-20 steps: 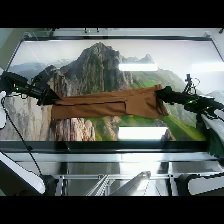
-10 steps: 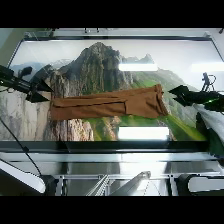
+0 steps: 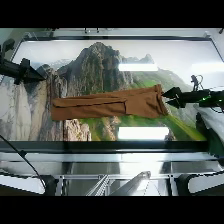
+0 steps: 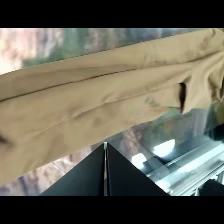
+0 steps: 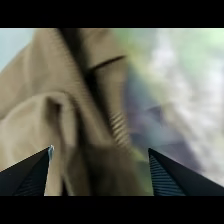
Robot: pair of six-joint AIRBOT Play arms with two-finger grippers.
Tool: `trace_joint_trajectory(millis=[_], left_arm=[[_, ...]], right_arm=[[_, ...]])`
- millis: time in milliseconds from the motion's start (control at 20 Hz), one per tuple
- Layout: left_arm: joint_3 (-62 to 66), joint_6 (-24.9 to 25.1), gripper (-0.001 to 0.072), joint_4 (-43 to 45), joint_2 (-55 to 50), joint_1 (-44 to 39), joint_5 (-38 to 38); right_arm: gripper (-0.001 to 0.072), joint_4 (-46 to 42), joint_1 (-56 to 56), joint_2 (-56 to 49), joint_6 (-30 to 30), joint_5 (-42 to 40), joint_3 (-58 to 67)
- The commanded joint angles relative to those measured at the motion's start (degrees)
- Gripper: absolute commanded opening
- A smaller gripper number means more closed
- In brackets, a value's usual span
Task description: Fold the shirts.
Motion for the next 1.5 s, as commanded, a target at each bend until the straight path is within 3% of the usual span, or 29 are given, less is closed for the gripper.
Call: trace_joint_trajectory(millis=[0,150,200,300,350,800,1450], left_arm=[[0.0,0.37,0.0018,-0.02,1.33,-4.24,0.04],[-0.02,0.33,0.0017,-0.07,1.33,-9.07,-0.5],[-0.02,0.35,0.0016,0.02,1.33,-10.64,-1.7],[-0.02,0.35,0.0016,0.07,0.85,-14.84,-5.31],[-0.02,0.39,0.0016,0.13,-0.09,-17.0,-6.45],[0.15,-1.01,0.0016,3.04,-19.89,-37.77,-12.39],[0.17,-5.51,0.002,1.27,-24.65,-45.55,-21.53]], right_arm=[[0.0694,1.81,3.69,-2.99,0.44,1.03,1.25],[0.0689,2.27,6.69,-3.45,0.42,1.09,1.77],[0.0608,3.41,7.23,-3.45,-0.02,1.53,1.79],[0.0055,7.3,7.41,-3.45,-2.51,4.13,1.81],[0.0014,8.83,7.26,-3.28,-2.78,5.51,1.81],[0.0015,9.79,1.46,3.69,-2.27,18.16,1.81],[0.0015,15.1,-6.34,6.43,-2.21,35.78,1.95]])
